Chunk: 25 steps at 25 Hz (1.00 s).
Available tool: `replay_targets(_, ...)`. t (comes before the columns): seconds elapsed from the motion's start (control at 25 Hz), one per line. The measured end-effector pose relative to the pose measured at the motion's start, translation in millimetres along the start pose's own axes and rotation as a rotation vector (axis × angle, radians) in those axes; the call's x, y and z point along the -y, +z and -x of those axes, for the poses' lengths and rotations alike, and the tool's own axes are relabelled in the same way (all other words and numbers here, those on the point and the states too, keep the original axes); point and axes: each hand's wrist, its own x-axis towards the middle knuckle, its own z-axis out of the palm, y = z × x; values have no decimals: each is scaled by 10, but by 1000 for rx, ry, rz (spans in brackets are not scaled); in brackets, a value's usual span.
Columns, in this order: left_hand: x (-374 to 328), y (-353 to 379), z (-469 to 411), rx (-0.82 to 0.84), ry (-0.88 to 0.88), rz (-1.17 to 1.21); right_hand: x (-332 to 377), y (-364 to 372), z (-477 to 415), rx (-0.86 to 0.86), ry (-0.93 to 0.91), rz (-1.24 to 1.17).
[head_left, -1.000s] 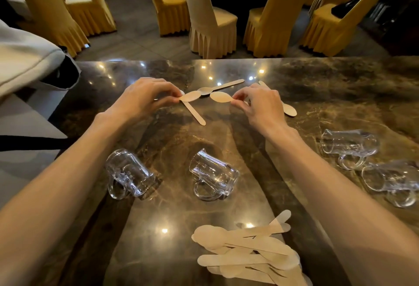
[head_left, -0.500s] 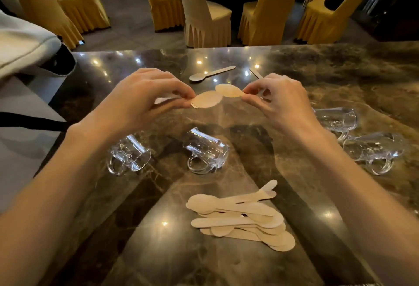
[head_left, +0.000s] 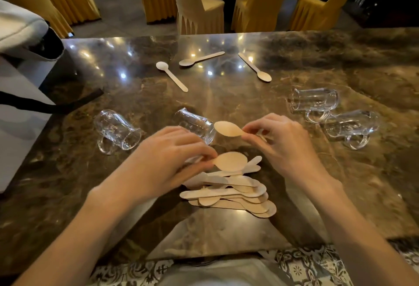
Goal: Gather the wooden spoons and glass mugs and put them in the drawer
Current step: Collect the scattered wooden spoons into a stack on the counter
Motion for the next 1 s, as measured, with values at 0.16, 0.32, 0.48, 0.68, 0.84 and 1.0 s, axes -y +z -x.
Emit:
replay_targets(0.16,-142,251,47,56,-32,38,-82,57,190,7,57,-36)
replay_targets(0.32,-264,470,4,91,-52,6,-97,49,244,8,81,-36)
replay_targets(0.48,-294,559,-15,96,-110,17,-76,43,264,27,77,-23)
replay_targets(0.68,-344,384,44,48,-137,52,5,121,304,87,33,-25)
replay_targets(0.84,-208,89,72,-88,-168,66,85,216,332,197,-51,-18)
replay_targets(1.0,50,-45,-34,-168,-308,66,111,284,362,320,-160,27)
